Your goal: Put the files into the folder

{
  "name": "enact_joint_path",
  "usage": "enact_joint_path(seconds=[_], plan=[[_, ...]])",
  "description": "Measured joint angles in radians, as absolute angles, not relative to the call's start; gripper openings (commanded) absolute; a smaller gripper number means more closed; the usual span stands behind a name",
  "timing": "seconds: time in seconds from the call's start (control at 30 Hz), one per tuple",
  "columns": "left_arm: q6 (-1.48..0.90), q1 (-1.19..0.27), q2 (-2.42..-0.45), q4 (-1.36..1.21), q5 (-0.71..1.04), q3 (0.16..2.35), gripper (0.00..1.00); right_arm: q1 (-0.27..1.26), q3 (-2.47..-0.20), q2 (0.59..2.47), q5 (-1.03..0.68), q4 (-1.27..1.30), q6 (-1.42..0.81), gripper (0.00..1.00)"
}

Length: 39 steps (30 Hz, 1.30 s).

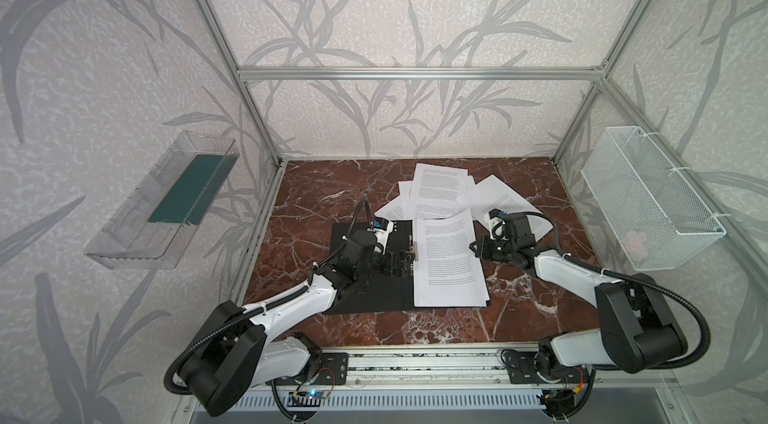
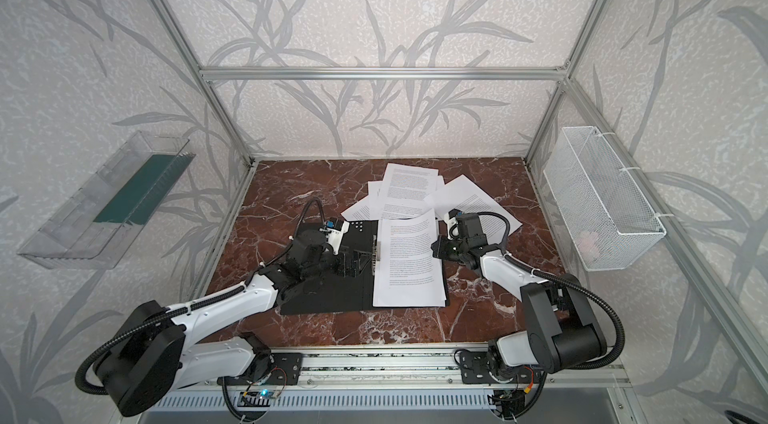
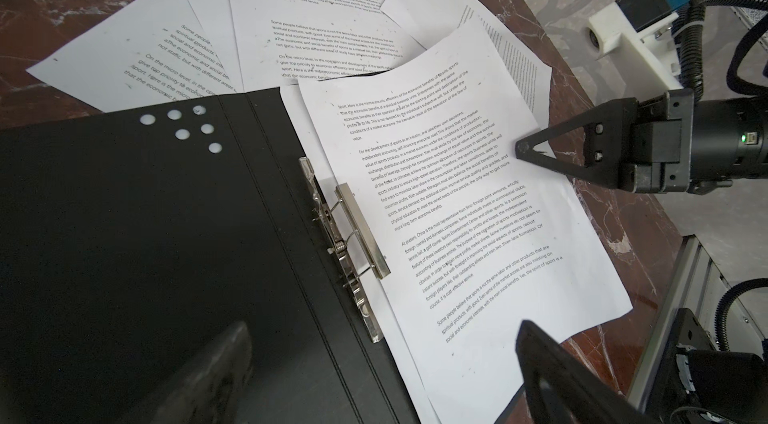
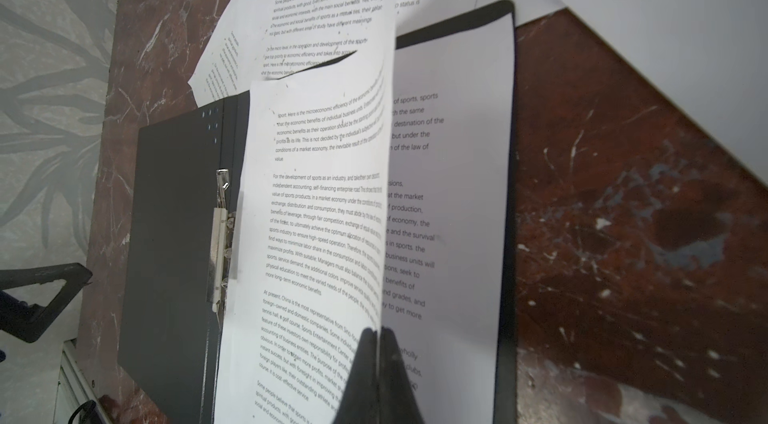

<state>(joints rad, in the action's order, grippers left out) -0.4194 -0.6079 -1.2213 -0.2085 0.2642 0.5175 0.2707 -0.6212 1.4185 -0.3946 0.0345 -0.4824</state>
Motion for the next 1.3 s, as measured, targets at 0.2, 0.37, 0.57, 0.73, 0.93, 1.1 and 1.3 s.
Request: enact_joint_path(seconds=[0.2, 0.37, 0.57, 0.73, 0.93, 1.1, 1.3], plan=[[-0.419, -0.608, -1.221, -0.21, 0.265, 0.517, 0.99, 0.291, -0.622, 1.434, -0.401, 0.033, -0.475, 0.0], [-0.419, -0.608, -1.221, -0.21, 0.265, 0.517, 0.99, 0.302, -0.631, 1.439, -0.401, 0.028, -0.461, 0.0], [-0.419, -0.608, -1.222, -0.21, 0.265, 0.517, 0.99, 0.307, -0.637, 1.441, -0.401, 0.028, -0.46, 0.0], [-0.419, -0.609, -1.222, -0.21, 0.265, 0.517, 0.99, 0.307, -0.637, 1.441, -0.401, 0.028, -0.46, 0.0], [-0.419, -0.609, -1.222, -0.21, 0.265, 0.517, 0.99, 0.307, -0.637, 1.441, -0.402, 0.028, -0.46, 0.03], [-0.419, -0.609, -1.222, -0.21, 0.265, 0.517, 0.99, 0.307, -0.637, 1.441, -0.402, 0.028, -0.46, 0.05], [-0.419, -0.612, -1.222, -0.211, 0.265, 0.517, 0.99, 0.307, -0.637, 1.442, -0.402, 0.028, -0.461, 0.13]])
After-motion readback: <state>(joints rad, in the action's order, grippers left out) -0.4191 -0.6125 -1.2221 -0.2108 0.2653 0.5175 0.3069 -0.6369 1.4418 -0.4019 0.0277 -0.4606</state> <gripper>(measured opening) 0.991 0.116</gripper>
